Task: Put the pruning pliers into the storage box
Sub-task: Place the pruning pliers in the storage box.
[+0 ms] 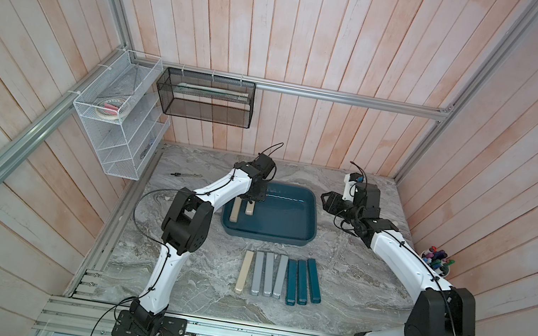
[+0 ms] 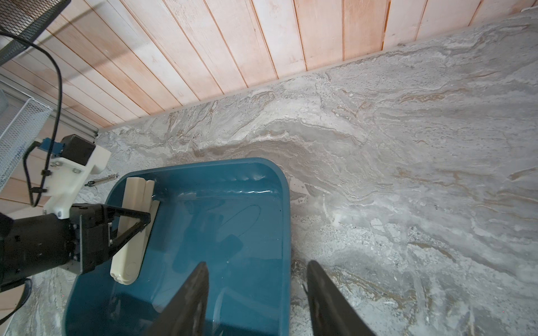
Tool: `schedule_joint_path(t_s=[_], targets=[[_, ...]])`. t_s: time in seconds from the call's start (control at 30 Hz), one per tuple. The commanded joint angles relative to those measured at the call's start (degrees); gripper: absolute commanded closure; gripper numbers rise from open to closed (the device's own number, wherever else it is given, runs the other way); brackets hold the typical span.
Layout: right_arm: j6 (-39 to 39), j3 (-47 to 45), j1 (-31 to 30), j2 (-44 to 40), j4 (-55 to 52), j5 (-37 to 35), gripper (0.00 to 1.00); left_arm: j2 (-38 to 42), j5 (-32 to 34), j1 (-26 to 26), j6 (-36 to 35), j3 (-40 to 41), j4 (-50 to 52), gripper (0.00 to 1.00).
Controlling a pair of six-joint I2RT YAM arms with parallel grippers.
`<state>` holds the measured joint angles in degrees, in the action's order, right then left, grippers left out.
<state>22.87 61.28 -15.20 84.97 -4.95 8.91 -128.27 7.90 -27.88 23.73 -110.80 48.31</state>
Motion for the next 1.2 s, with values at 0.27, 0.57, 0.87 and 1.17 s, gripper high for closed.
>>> schedule_joint_path(t_s=[0.27, 0.57, 0.87, 1.17], targets=[[-0.32, 0.01, -0.25, 1.67, -1.53, 0.01, 0.45, -2.86, 1.62, 1.43, 1.02, 3.68, -4.41, 0.77], [-0.61, 0.43, -0.27, 2.92, -1.86, 0.55, 0.45, -3.83, 2.46, 2.04, 1.85, 5.57, -5.97, 0.76], [-0.69, 0.76, -0.26, 3.45, -2.49, 1.22, 0.43, -4.06, 3.25, 2.06, 2.89, 4.90, -6.50, 0.61], [-0.72, 1.21, -0.26, 3.17, -2.96, 1.70, 0.43, -1.35, 3.07, 1.60, 4.91, 4.48, -6.62, 0.54]])
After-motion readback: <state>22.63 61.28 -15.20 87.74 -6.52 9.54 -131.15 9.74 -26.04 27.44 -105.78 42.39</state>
